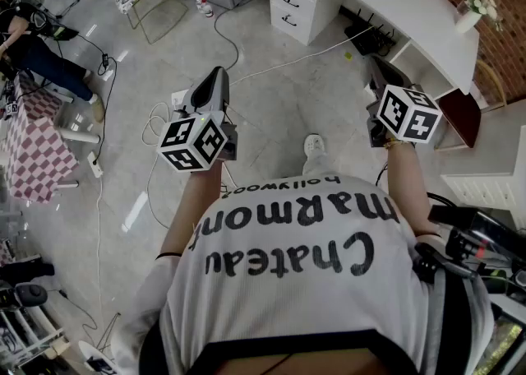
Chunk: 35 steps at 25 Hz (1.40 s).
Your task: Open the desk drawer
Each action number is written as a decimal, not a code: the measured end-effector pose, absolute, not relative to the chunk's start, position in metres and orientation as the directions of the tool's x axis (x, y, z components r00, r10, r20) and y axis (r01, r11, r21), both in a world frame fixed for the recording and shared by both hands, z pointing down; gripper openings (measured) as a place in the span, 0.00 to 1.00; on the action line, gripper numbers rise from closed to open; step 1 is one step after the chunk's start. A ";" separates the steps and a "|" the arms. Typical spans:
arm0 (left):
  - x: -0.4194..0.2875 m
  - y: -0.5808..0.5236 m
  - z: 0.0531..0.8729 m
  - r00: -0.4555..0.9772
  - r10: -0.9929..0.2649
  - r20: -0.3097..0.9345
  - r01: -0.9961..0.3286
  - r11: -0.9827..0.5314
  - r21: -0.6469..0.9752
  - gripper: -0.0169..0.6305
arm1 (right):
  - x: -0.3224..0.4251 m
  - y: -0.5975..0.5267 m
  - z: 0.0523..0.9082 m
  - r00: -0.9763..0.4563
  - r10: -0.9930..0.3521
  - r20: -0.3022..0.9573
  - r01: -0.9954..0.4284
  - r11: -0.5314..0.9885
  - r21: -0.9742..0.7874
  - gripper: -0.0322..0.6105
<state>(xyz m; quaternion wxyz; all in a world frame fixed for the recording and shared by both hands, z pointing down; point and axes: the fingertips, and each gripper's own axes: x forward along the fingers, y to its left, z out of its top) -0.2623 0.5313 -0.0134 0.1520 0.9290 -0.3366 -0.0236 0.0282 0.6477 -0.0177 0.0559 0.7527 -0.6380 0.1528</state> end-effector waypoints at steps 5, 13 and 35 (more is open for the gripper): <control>-0.253 0.536 -0.018 0.777 -0.627 0.053 -0.614 -0.737 0.282 0.05 | 0.034 0.648 -0.017 0.133 -0.945 0.298 -0.978 -0.174 -0.117 0.07; -0.238 0.529 -0.019 0.773 -0.633 0.047 -0.618 -0.733 0.283 0.05 | 0.050 0.635 -0.014 0.104 -0.951 0.291 -0.978 -0.151 -0.145 0.07; -0.113 0.360 -0.011 0.691 -0.720 0.060 -0.694 -0.639 0.330 0.05 | 0.186 0.430 -0.010 -0.025 -0.944 0.330 -0.993 -0.014 -0.116 0.07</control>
